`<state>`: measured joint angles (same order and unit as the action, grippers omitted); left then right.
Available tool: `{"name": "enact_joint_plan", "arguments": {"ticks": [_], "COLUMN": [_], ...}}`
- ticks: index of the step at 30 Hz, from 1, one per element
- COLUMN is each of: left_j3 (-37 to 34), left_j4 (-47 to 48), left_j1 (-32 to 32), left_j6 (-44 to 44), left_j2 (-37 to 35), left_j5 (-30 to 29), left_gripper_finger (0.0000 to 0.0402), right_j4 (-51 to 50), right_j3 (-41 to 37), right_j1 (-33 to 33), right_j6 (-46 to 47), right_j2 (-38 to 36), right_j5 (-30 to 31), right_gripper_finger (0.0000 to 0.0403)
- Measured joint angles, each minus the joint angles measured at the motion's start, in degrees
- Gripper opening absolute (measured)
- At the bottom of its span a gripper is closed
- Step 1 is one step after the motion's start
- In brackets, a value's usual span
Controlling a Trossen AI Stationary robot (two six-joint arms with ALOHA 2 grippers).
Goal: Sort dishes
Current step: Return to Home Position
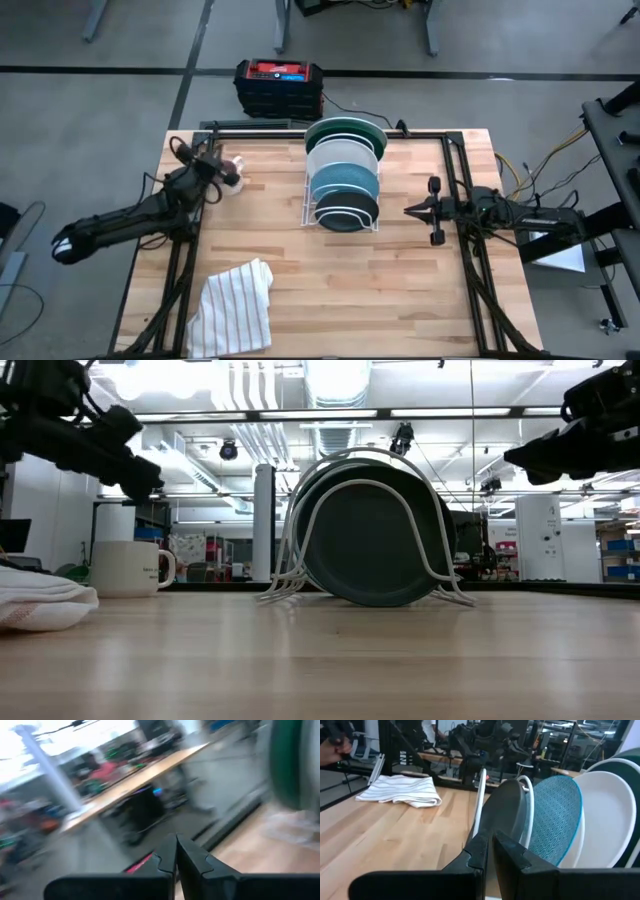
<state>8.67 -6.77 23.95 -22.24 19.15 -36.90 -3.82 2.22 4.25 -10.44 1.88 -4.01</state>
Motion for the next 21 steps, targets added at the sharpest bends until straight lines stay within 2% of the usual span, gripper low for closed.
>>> {"name": "enact_joint_plan", "arguments": {"ticks": [4, 6, 12, 16, 17, 21], "left_j3": [-0.42, -0.69, -0.98, -0.99, -1.01, -2.24], "left_j4": [-5.25, -9.38, -16.15, -17.1, -17.2, -18.28], "left_j1": [3.43, 6.51, 19.18, 28.52, 30.46, 31.22], "left_j6": [-4.58, -6.99, -10.32, -10.04, -9.7, -9.72], "left_j2": [3.07, 4.44, 8.72, 10.81, 11.3, 9.48], "left_j5": [-9.08, -9.38, -3.01, 9.73, 11.15, 14.15], "left_gripper_finger": [0.0, 0.0, 0.0, 0.0, 0.0, 0.0], "right_j4": [0.01, 0.0, 0.01, 0.02, 0.02, 0.03], "right_j3": [0.0, 0.0, 0.02, 0.02, 0.02, 0.02], "right_j1": [0.0, 0.0, 0.0, -0.01, 0.0, 0.0], "right_j6": [-0.08, -0.08, -0.17, -0.19, -0.21, -0.3], "right_j2": [0.55, 0.74, 1.7, 1.71, 1.69, 1.65], "right_j5": [0.02, 0.02, 0.0, 0.0, 0.0, -0.01], "right_gripper_finger": [0.0018, 0.0018, 0.0018, 0.0018, 0.0018, 0.0018]}}
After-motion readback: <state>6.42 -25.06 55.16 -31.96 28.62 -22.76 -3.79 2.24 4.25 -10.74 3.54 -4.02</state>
